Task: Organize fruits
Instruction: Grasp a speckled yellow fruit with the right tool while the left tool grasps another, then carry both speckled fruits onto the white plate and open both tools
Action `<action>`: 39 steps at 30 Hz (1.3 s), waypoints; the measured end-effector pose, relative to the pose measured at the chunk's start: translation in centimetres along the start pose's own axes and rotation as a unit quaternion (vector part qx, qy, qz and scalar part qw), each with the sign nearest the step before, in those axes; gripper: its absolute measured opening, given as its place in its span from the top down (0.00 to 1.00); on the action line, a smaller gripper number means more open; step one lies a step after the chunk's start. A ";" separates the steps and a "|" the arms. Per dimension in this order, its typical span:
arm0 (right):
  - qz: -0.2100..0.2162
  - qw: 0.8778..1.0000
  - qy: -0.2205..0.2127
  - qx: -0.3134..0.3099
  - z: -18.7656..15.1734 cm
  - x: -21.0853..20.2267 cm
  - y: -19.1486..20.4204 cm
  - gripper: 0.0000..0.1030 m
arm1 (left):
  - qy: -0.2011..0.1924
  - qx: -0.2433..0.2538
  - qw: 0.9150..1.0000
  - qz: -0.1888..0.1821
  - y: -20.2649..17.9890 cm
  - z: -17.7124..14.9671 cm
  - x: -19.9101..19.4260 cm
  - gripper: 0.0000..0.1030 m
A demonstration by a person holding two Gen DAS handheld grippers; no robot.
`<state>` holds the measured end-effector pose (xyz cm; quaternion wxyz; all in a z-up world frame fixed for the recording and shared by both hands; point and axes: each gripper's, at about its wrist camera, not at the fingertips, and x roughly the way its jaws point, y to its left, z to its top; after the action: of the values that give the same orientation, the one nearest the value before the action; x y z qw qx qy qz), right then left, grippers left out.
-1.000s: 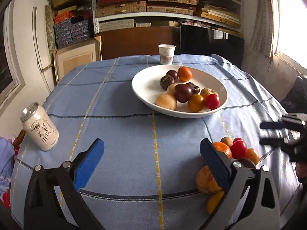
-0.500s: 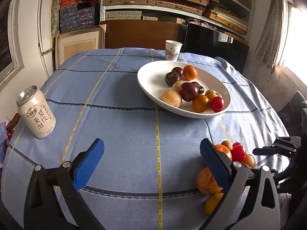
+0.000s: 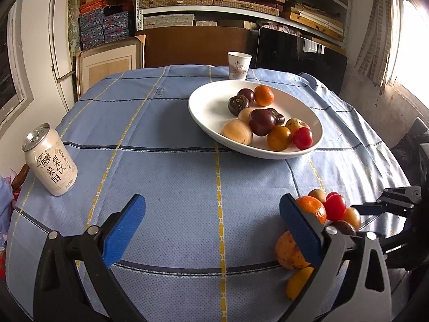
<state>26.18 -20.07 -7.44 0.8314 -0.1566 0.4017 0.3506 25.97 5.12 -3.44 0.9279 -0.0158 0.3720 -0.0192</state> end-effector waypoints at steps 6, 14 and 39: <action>0.075 0.987 -0.064 0.128 0.6 -2.0 -4.1 0.60 | 0.059 0.037 0.992 -0.104 -1.8 -0.8 1.0 0.14; 0.064 0.982 -0.066 0.164 0.6 -1.8 -5.4 0.60 | 0.106 0.091 0.978 -0.155 -4.6 -2.4 1.8 0.33; 0.053 0.983 -0.057 0.168 0.4 -1.4 -5.5 0.60 | 0.113 0.092 0.974 -0.176 -5.0 -2.7 2.1 0.57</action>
<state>29.69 -24.36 -6.17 0.8478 0.0266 0.4145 0.3299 25.52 -0.06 -6.65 0.8592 0.0067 0.4630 -0.2176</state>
